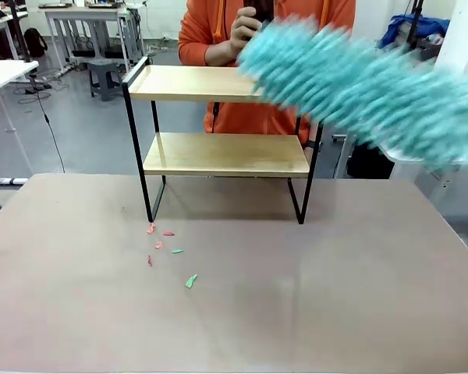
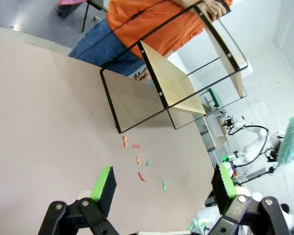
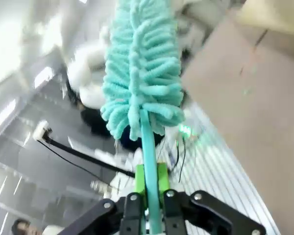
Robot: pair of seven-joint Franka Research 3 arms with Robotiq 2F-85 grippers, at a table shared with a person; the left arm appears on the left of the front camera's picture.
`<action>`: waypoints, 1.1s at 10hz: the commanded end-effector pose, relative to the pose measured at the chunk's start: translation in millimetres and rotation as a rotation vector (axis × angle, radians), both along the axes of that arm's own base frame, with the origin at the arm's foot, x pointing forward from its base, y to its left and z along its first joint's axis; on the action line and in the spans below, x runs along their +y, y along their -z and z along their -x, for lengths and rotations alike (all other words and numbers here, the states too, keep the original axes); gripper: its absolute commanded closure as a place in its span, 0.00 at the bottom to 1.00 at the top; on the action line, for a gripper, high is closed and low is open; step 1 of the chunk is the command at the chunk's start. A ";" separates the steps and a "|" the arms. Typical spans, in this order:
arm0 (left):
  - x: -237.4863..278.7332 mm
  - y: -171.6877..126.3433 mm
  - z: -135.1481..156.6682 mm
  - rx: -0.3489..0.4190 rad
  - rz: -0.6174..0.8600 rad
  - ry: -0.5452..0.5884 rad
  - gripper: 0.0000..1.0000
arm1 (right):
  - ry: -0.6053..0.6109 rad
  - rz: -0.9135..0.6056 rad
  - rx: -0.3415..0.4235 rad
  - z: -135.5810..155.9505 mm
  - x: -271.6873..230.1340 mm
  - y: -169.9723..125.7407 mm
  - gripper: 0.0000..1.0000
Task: Clean the shelf.
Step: Clean the remaining tier of the Shelf with the Duster once objects are removed.
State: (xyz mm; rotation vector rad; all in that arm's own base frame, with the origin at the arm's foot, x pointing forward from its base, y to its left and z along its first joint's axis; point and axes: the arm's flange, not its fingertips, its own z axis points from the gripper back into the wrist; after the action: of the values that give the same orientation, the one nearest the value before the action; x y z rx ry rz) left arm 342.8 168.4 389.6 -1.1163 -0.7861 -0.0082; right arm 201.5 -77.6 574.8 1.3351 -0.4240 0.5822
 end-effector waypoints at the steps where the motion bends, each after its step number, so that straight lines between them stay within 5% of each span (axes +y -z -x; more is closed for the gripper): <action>1: -5.5 0.6 3.9 -0.019 0.012 0.000 0.00 | 0.383 -0.107 -0.034 32.9 -55.7 0.3 0.88; 2: -5.5 0.6 3.9 -0.019 0.012 0.000 0.00 | 0.523 -0.124 -0.013 42.6 -67.1 11.6 0.88; 4: -5.5 0.6 3.9 -0.019 0.012 0.000 0.00 | 0.736 -0.011 0.154 34.0 -61.5 47.6 0.88; 6: -5.5 0.6 3.9 -0.019 0.012 0.000 0.00 | 0.843 0.303 0.326 -4.0 -31.7 81.4 0.88; 7: -5.5 0.6 3.9 -0.019 0.012 0.000 0.00 | 0.760 0.061 0.113 40.5 -103.3 45.6 0.88; 11: -5.5 0.6 3.9 -0.019 0.012 0.000 0.00 | 0.760 0.061 0.113 40.5 -103.3 45.6 0.88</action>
State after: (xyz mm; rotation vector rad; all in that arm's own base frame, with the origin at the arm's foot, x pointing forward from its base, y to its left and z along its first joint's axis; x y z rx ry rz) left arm 342.9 167.8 389.3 -1.1181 -0.7845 -0.0090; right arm 158.1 -182.5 528.8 1.0281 -0.7634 -0.1208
